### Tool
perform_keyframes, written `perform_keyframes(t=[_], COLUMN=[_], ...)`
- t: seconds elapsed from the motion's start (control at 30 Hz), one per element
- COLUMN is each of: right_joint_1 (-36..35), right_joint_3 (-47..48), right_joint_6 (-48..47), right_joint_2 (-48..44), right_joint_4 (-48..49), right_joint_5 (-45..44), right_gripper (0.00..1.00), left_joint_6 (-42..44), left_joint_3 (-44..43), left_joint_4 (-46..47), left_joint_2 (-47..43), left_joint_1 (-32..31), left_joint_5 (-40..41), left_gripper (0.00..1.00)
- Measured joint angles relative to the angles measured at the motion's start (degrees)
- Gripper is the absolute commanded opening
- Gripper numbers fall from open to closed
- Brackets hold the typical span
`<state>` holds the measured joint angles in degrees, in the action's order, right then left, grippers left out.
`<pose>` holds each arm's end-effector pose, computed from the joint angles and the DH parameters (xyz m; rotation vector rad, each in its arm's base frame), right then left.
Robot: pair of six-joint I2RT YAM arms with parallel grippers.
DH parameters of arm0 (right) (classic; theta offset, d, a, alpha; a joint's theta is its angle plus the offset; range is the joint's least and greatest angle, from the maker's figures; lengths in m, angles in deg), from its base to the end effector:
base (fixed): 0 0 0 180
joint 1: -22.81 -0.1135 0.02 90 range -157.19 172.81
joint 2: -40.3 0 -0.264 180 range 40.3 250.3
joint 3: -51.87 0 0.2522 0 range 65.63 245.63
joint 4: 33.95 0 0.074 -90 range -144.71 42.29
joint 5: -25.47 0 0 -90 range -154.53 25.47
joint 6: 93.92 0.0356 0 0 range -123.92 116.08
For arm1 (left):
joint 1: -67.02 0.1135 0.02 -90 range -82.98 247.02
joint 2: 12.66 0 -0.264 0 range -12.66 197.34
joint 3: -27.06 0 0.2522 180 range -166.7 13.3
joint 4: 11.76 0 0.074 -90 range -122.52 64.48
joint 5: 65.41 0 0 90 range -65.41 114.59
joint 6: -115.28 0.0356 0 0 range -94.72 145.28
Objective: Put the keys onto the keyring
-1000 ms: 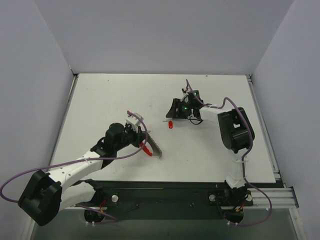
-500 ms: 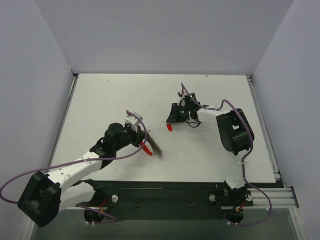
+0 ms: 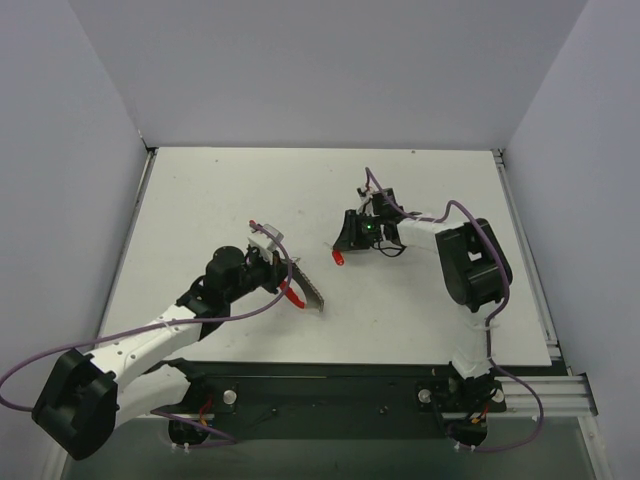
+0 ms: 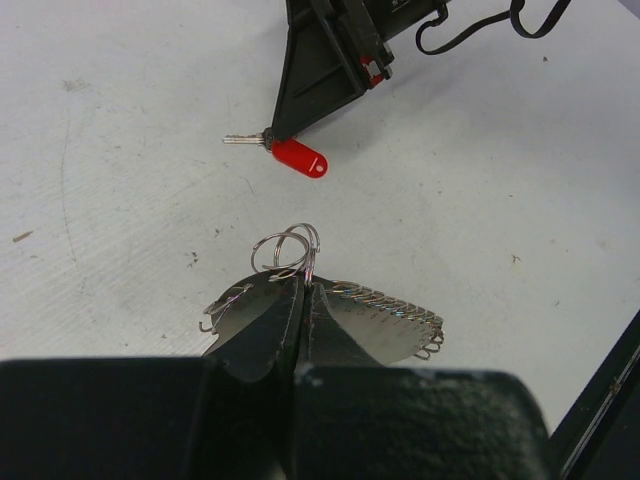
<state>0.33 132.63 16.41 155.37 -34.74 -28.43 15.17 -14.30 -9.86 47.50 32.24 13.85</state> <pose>0.3840 0.1816 0.1514 -0.4195 2.2236 1.0999 0.1865 -0.1376 0.2295 0.5403 1.8453 -0.7095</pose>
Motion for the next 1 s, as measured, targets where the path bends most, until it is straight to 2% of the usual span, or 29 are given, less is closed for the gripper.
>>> perform_keyframes(t=[0.27,0.43,0.67,1.0], right_joint_1=[0.3,0.4,0.4,-0.1], right_joint_3=[-1.7,-2.0,-2.4,-2.4], right_joint_6=[0.1,-0.3,-1.9,-4.4], right_joint_2=[-0.1,-0.3,-1.1,-1.6], right_joint_4=[0.9,1.0,0.7,-1.1], right_joint_5=[2.9,3.2,3.1,1.6], right_gripper=[0.23,0.29,0.32,0.25], left_joint_6=[0.0,0.0,0.0,0.0], left_joint_3=[0.0,0.0,0.0,0.0], left_joint_4=[0.0,0.0,0.0,-0.1], left_joint_2=[-0.2,-0.5,-0.7,-0.8], left_joint_1=[0.0,0.0,0.0,0.0], left_joint_5=[0.0,0.0,0.0,0.0], left_gripper=[0.0,0.0,0.0,0.0])
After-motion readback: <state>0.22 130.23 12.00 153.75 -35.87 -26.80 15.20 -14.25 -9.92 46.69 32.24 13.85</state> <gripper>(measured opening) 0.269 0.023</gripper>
